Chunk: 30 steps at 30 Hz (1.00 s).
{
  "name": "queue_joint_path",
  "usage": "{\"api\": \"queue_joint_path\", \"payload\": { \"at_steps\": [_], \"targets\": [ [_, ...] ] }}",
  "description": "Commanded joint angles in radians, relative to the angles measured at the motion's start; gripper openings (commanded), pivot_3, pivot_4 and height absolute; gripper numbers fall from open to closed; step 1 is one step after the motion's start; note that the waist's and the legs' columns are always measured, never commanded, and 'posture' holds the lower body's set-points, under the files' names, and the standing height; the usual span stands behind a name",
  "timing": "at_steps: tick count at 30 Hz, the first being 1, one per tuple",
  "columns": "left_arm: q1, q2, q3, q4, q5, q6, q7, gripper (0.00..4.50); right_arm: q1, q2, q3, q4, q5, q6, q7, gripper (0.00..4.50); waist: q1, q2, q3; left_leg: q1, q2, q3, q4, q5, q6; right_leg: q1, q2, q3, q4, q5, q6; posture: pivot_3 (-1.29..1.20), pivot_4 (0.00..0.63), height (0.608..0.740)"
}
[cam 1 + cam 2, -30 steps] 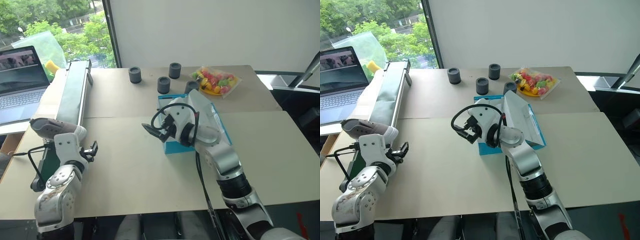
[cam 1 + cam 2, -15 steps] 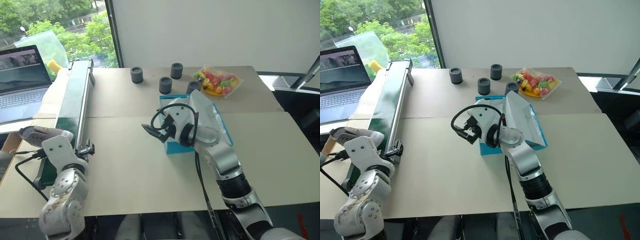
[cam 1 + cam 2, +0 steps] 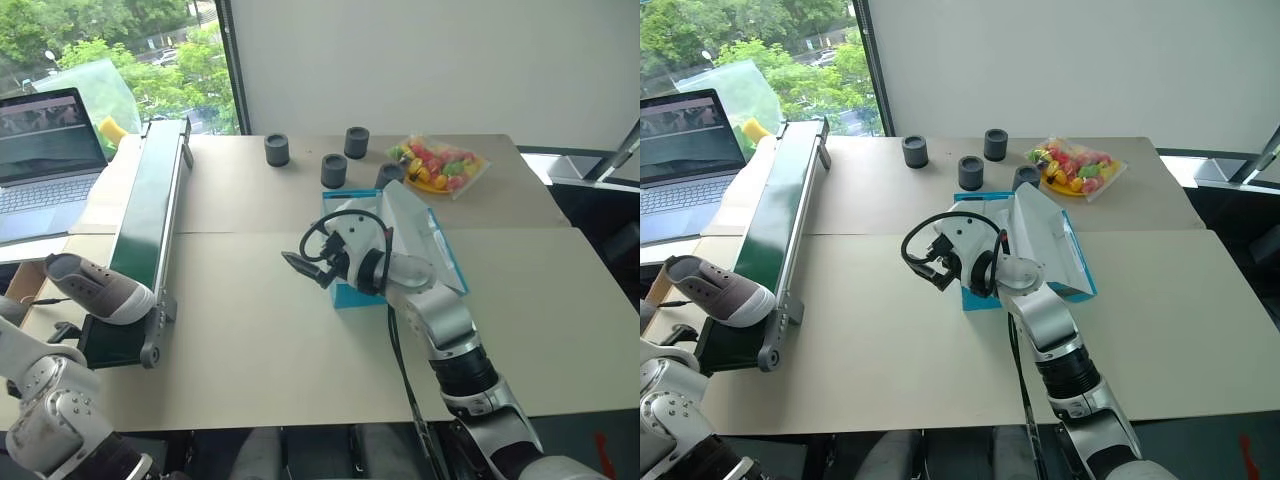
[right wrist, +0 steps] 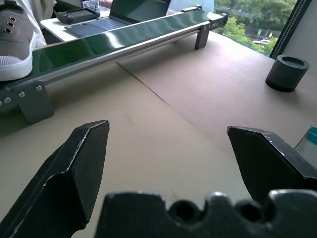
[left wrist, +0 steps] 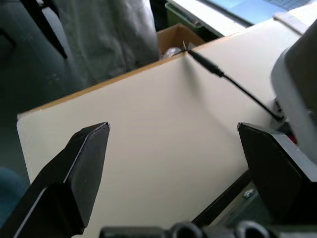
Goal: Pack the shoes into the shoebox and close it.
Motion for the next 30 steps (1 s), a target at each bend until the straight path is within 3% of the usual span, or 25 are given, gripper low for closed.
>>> {"api": "queue_joint_path", "payload": {
  "at_steps": [1, 10, 18, 20, 24, 30],
  "targets": [
    [-0.017, 0.012, -0.021, -0.025, -0.021, -0.016, -0.019, 4.43, -0.012, -0.001, -0.030, -0.041, 0.013, -0.005, -0.007, 4.50, 0.004, -0.001, 0.000, 0.000, 0.000, 0.000, 0.000, 0.000, 0.000, 0.000, 0.000, 0.000, 0.000, 0.000, 0.000, 0.00, 0.150, 0.740],
    [0.012, -0.011, -0.108, -0.175, 0.029, -0.054, 0.011, 4.43, -0.007, -0.005, -0.033, -0.057, 0.018, 0.010, -0.008, 4.50, 0.005, -0.002, 0.000, 0.000, 0.001, 0.000, 0.000, -0.001, -0.001, -0.001, 0.000, 0.001, 0.000, 0.000, 0.000, 0.00, 0.150, 0.740],
    [0.005, 0.090, -0.362, -0.380, 0.181, -0.133, -0.001, 4.43, -0.012, -0.004, -0.036, -0.054, 0.024, 0.019, -0.002, 4.50, 0.006, -0.002, 0.000, 0.000, 0.000, 0.001, 0.000, -0.001, -0.001, 0.000, 0.000, 0.001, 0.000, 0.000, -0.001, 0.00, 0.150, 0.740],
    [0.017, 0.058, -0.406, -0.419, 0.155, -0.078, -0.023, 4.43, -0.013, -0.002, -0.039, -0.057, 0.027, 0.021, -0.001, 4.50, 0.006, -0.001, 0.000, 0.000, 0.000, 0.001, 0.000, -0.001, -0.001, -0.001, 0.000, 0.001, 0.000, 0.000, -0.001, 0.00, 0.150, 0.740],
    [0.019, -0.108, -0.286, -0.391, 0.071, 0.001, -0.008, 4.43, -0.017, 0.002, -0.047, -0.055, 0.032, 0.023, -0.004, 4.50, 0.001, -0.001, 0.000, 0.000, 0.001, 0.001, 0.000, -0.001, -0.001, -0.001, 0.000, 0.002, 0.000, 0.000, 0.000, 0.00, 0.150, 0.740],
    [-0.004, -0.139, -0.234, -0.287, 0.046, -0.021, -0.022, 4.43, -0.015, -0.002, -0.054, -0.055, 0.039, 0.023, -0.004, 4.50, -0.004, -0.002, 0.000, 0.000, 0.003, 0.002, 0.000, -0.001, -0.001, -0.001, 0.004, 0.002, 0.000, 0.000, -0.001, 0.00, 0.150, 0.740]
  ]
}}
